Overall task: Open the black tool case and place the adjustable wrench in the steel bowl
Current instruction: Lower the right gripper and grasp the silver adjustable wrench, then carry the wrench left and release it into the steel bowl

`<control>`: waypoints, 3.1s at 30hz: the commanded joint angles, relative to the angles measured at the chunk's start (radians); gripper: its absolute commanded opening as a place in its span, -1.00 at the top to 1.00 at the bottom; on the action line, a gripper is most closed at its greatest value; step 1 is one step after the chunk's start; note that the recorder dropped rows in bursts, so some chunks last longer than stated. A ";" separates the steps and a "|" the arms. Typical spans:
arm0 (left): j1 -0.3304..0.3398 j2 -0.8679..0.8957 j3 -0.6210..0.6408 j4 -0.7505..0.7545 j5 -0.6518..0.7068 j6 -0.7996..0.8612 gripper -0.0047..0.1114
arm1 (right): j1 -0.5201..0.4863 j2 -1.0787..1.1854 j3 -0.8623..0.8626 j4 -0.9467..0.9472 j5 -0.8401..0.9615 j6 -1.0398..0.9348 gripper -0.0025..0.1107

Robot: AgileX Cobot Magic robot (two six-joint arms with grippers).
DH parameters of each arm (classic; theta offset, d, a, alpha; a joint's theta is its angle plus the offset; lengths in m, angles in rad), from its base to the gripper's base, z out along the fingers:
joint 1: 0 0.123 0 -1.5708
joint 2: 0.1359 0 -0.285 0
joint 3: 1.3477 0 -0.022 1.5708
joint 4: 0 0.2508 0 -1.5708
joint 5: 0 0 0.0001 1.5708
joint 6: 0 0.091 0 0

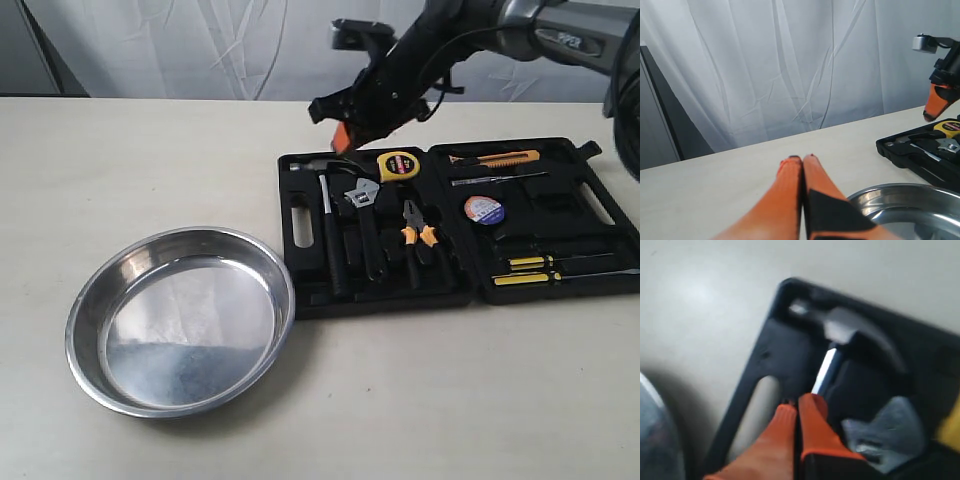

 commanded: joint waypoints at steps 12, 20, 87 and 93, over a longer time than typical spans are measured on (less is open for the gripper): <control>-0.006 -0.005 0.002 0.004 -0.001 -0.003 0.92 | 0.067 -0.076 0.152 -0.192 0.069 0.351 0.97; -0.006 -0.005 0.002 0.004 -0.001 -0.003 0.92 | 0.082 -0.074 0.152 -0.278 0.065 0.415 0.13; -0.006 -0.005 0.002 0.002 -0.001 -0.003 0.92 | 0.307 -0.132 0.158 -0.049 0.061 0.084 0.96; -0.006 -0.005 0.002 0.002 -0.001 -0.003 0.92 | 0.474 -0.020 0.158 -0.132 -0.106 0.064 0.96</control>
